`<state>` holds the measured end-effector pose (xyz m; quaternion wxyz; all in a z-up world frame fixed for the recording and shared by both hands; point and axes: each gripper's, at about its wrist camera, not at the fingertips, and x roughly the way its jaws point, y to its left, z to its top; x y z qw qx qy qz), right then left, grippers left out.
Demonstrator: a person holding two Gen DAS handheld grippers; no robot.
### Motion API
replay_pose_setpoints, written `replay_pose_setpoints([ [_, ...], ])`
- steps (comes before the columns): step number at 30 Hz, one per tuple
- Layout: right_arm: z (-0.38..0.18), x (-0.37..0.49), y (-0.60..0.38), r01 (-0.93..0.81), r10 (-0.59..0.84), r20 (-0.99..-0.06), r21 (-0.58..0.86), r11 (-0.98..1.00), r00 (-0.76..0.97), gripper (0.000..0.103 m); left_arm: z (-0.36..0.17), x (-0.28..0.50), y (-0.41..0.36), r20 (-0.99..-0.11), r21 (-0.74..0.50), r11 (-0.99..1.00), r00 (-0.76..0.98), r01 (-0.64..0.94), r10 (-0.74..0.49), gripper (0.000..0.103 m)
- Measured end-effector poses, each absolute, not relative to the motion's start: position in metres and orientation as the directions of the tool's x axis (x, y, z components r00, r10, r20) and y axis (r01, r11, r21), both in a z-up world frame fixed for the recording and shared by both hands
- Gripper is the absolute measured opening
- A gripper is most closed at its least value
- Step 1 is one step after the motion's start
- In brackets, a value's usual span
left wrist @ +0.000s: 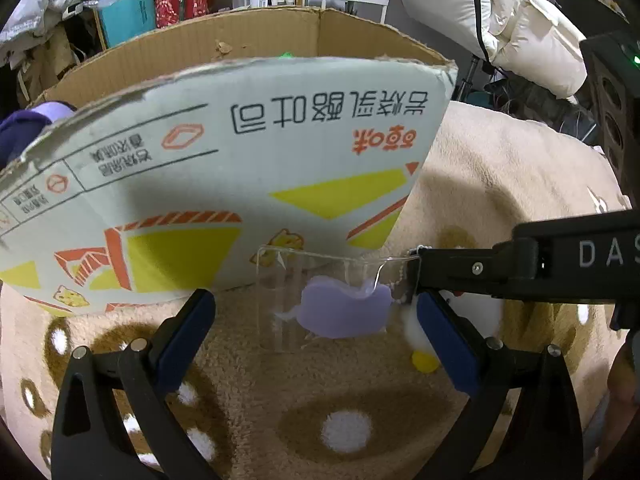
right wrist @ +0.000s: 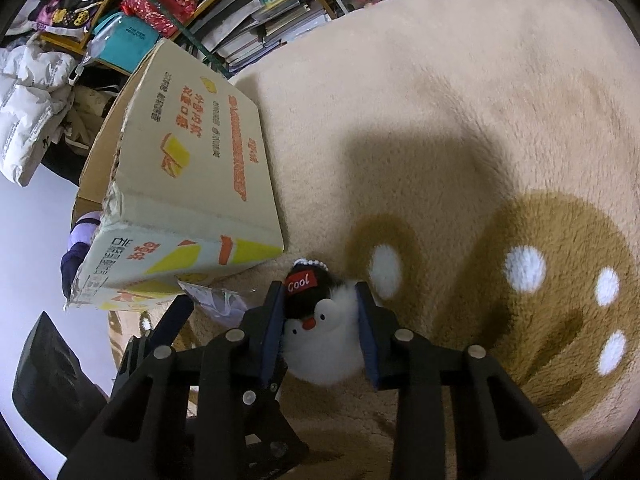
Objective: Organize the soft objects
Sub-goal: 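Close left tool on clear pouch while right tool closes on penguin plush, then lift clear pouch with left tool while right tool carries penguin plush over box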
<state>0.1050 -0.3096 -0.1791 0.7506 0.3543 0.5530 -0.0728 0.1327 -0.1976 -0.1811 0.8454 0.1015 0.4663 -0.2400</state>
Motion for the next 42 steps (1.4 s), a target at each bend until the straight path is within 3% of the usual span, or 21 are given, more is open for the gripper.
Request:
replay_pose_setpoints([
  [10,-0.18,0.107,-0.304,0.505,0.257,-0.892,0.427,0.75,0.373,0.036,-0.184,0.134,-0.205,-0.844,-0.033,0.869,0.452,0.494,-0.289,0.1],
  [16,-0.181,0.109,-0.303,0.494,0.267,-0.89,0.432,0.754,0.37,0.036,-0.187,0.133,-0.211,-0.849,-0.019,0.867,0.45,0.497,-0.276,0.074],
  [42,-0.161,0.097,-0.301,0.423,0.256,-0.862,0.449,0.787,0.438,0.032,-0.142,0.101,-0.156,-0.798,-0.013,0.916,0.549,0.4,-0.251,0.073],
])
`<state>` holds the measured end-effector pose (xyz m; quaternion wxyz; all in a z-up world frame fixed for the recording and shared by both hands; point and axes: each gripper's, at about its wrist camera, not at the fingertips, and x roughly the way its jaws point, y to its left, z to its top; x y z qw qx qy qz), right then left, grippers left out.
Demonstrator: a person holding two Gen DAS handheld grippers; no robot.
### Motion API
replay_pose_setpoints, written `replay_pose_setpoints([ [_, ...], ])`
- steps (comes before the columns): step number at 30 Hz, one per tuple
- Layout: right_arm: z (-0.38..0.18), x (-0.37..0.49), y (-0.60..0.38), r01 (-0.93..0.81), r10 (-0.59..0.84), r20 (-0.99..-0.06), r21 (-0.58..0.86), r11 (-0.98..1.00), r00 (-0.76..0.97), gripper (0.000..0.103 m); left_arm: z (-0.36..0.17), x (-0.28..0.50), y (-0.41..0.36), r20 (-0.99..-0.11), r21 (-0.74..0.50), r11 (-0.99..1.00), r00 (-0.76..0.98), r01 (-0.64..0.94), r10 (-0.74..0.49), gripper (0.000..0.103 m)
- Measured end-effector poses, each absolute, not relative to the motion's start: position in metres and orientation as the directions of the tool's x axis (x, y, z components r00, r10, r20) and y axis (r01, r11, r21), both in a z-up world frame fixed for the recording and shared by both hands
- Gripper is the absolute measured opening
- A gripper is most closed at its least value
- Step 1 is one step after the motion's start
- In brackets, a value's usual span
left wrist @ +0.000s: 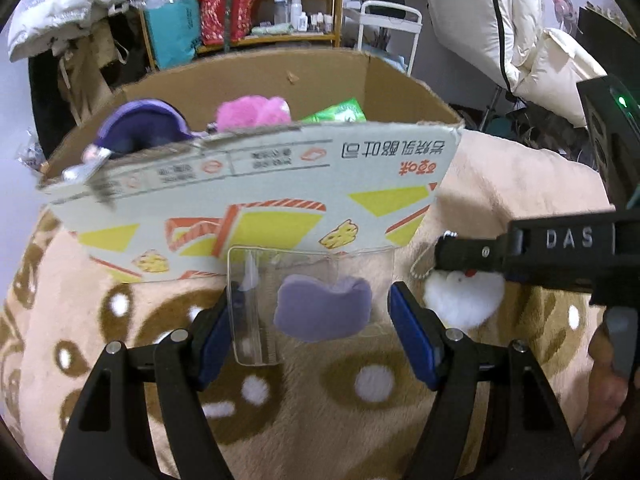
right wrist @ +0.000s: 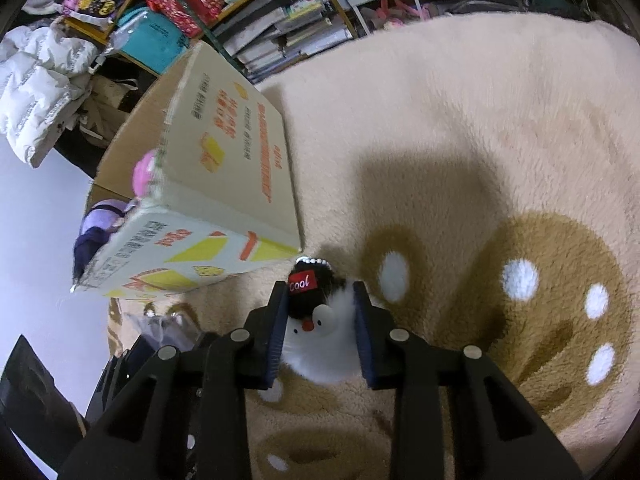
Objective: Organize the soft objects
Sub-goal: 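Lift clear pouch with left tool while right tool carries penguin plush over box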
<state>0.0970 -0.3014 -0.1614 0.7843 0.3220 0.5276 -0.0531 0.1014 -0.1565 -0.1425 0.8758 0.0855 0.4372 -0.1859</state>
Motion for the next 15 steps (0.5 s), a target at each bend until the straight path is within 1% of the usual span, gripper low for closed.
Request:
replay_pose_setpoints([
  [6,-0.131,0.084,-0.292,0.342,0.243,-0.812,0.468,0.815,0.53,0.032,-0.111,0.082,-0.142,-0.741,0.01,0.918,0.62,0.396,-0.259,0.073],
  [15,-0.073,0.064,-0.273,0.189,0.216,-0.697,0.456,0.87,0.684,0.032,-0.069,0.06,-0.122,-0.646,0.062,0.931,0.725,0.36,-0.238,0.073],
])
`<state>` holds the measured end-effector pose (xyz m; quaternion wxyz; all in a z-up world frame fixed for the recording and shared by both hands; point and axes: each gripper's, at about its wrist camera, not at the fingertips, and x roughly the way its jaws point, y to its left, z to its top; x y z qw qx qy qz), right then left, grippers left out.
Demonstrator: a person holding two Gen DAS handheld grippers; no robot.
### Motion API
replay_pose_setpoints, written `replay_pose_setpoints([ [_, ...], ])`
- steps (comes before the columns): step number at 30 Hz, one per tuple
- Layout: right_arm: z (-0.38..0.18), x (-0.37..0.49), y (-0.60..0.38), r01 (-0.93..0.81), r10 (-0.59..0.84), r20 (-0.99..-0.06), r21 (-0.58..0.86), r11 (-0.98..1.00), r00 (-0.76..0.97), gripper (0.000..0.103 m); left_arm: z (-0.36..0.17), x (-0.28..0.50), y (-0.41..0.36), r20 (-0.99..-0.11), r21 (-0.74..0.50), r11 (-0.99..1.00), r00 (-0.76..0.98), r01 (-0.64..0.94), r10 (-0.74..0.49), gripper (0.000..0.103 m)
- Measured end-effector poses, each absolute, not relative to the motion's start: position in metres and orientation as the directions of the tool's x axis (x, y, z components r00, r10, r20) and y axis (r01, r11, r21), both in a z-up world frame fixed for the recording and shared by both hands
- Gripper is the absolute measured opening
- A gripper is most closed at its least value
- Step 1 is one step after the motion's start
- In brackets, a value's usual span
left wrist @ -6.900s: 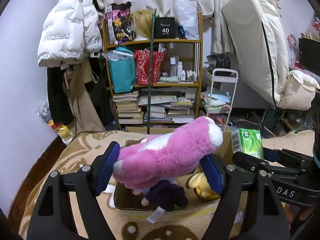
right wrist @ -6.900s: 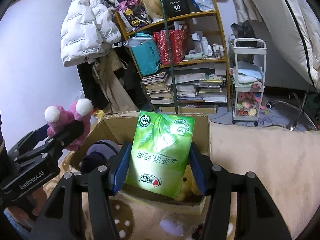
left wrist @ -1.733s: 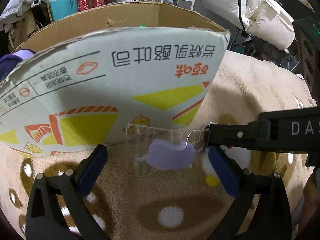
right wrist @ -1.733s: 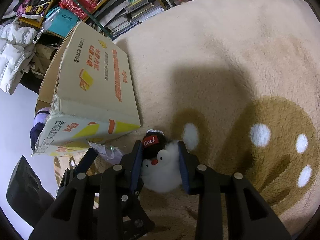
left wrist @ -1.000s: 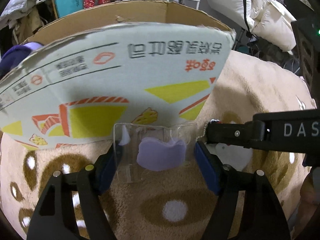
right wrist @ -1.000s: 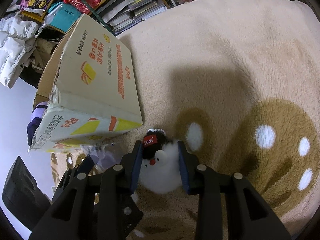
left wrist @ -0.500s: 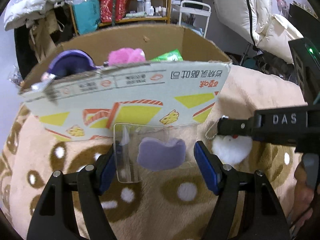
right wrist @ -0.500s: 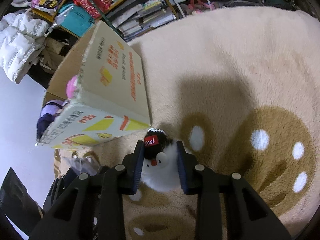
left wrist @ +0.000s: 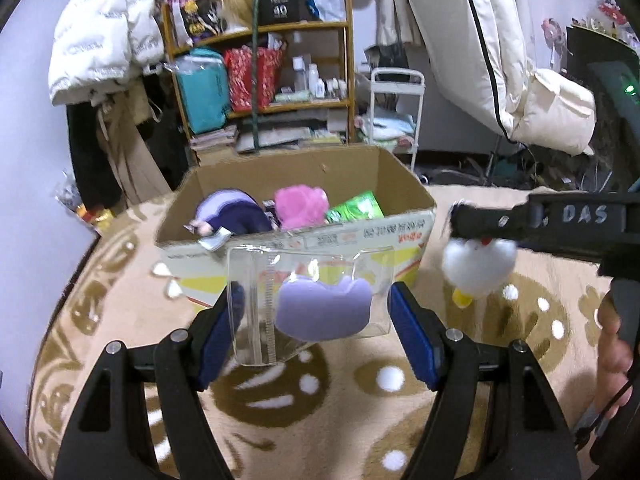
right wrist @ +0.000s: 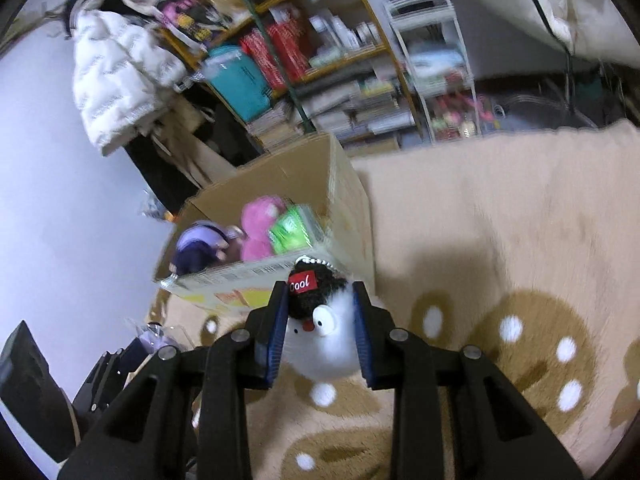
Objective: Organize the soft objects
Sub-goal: 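Lift clear pouch with left tool while right tool carries penguin plush over box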
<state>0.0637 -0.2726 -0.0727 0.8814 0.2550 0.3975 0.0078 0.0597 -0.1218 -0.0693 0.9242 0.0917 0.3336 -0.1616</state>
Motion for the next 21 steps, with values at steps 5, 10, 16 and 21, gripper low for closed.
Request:
replay_pose_setpoints([
  [5,-0.043,0.053,-0.268,0.135,0.184,-0.607,0.441,0.888,0.773,0.032,-0.05,0.056,-0.109,-0.594,0.074,0.945,0.775,0.32,-0.215,0.073],
  [10,-0.023,0.051,-0.265,0.085,0.17,-0.518,0.432,0.898,0.838,0.032,-0.032,0.06,-0.096,-0.547,0.065,0.954,0.811,0.291,-0.21,0.073],
  [16,-0.011,0.065,-0.262,0.036,0.183,-0.476,0.414,0.909,0.86,0.032,-0.015,0.072,-0.084,-0.499,0.051,0.962,0.841,0.269,-0.209,0.073],
  [21,-0.002,0.077,-0.251,-0.026,0.198,-0.435,0.369,0.929,0.879,0.032,-0.007,0.089,-0.082,-0.474,0.078,0.962,0.859,0.262,-0.196,0.073],
])
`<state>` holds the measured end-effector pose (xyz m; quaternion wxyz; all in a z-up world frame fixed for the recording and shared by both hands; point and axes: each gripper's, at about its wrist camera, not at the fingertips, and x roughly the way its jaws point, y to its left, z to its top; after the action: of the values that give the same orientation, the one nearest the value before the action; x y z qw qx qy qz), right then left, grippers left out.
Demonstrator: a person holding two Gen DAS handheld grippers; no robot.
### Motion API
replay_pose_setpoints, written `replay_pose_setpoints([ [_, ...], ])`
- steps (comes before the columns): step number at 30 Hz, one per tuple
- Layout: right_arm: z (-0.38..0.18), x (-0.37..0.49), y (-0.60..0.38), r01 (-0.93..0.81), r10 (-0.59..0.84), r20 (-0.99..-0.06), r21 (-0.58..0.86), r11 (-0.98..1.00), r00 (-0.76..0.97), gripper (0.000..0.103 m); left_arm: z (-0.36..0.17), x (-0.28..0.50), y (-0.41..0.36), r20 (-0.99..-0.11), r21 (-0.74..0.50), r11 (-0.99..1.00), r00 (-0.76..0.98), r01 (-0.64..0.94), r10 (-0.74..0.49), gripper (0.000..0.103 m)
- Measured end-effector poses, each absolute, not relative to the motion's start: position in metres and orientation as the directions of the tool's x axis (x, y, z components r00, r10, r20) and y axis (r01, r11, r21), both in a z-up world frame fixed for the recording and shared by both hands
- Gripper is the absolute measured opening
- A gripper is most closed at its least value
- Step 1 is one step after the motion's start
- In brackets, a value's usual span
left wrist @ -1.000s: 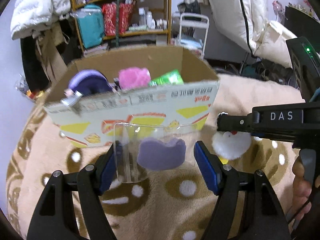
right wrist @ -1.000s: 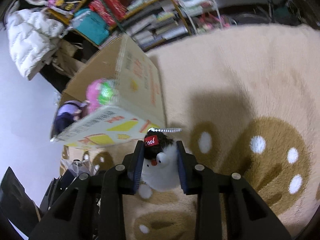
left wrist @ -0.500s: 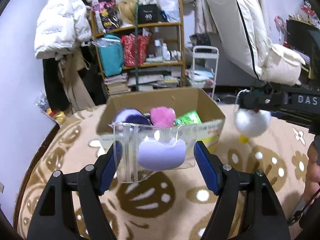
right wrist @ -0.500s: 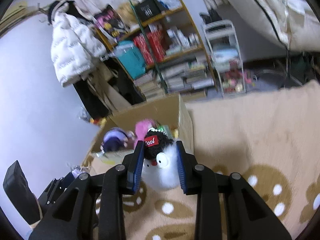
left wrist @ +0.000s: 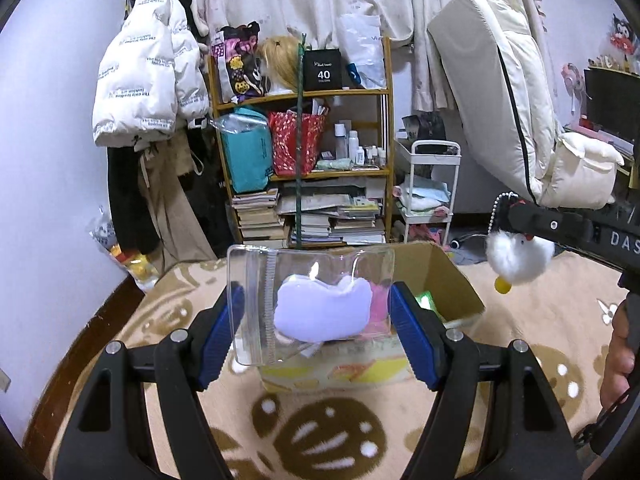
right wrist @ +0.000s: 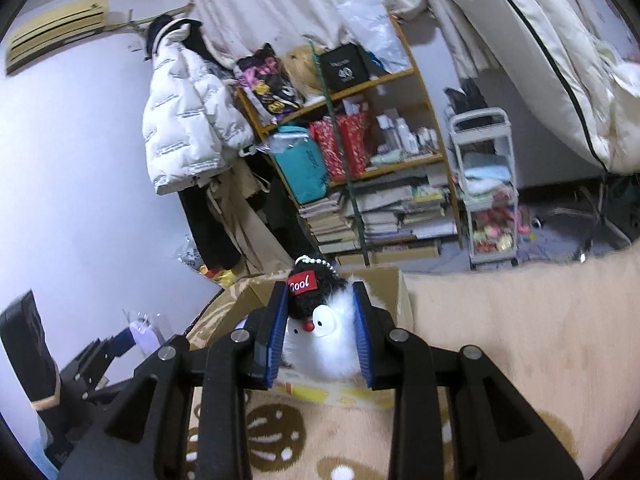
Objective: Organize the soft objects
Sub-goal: 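Lift clear pouch with left tool while right tool carries penguin plush over box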
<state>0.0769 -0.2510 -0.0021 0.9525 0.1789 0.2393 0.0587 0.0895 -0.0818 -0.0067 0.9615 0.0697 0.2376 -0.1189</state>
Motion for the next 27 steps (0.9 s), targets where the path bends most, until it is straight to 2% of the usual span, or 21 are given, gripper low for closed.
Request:
replay_pose_setpoints([
  [6,-0.002,0.095,-0.237,-0.054,0.186,-0.411,0.312,0.948,0.892,0.033,0.002,0.111,-0.081,-0.465,0.054,0.967,0.863,0.251,-0.198,0.073],
  [14,-0.013,0.117,-0.241,-0.073,0.215,-0.412,0.333,0.94,0.885,0.033,0.001,0.142,-0.084,-0.465,0.061,0.966,0.863,0.251,-0.195,0.073],
  [24,-0.028,0.13,-0.246,-0.065,0.195,-0.44,0.293,0.954,0.877,0.033,-0.014,0.152,-0.093,-0.464,0.113,0.959,0.867,0.261,-0.181,0.073],
  [27,-0.034,0.132,-0.248,-0.063,0.198,-0.445,0.3,0.952,0.873,0.033,-0.019,0.158,-0.091,-0.48,0.083,0.961,0.856,0.265,-0.194,0.073],
])
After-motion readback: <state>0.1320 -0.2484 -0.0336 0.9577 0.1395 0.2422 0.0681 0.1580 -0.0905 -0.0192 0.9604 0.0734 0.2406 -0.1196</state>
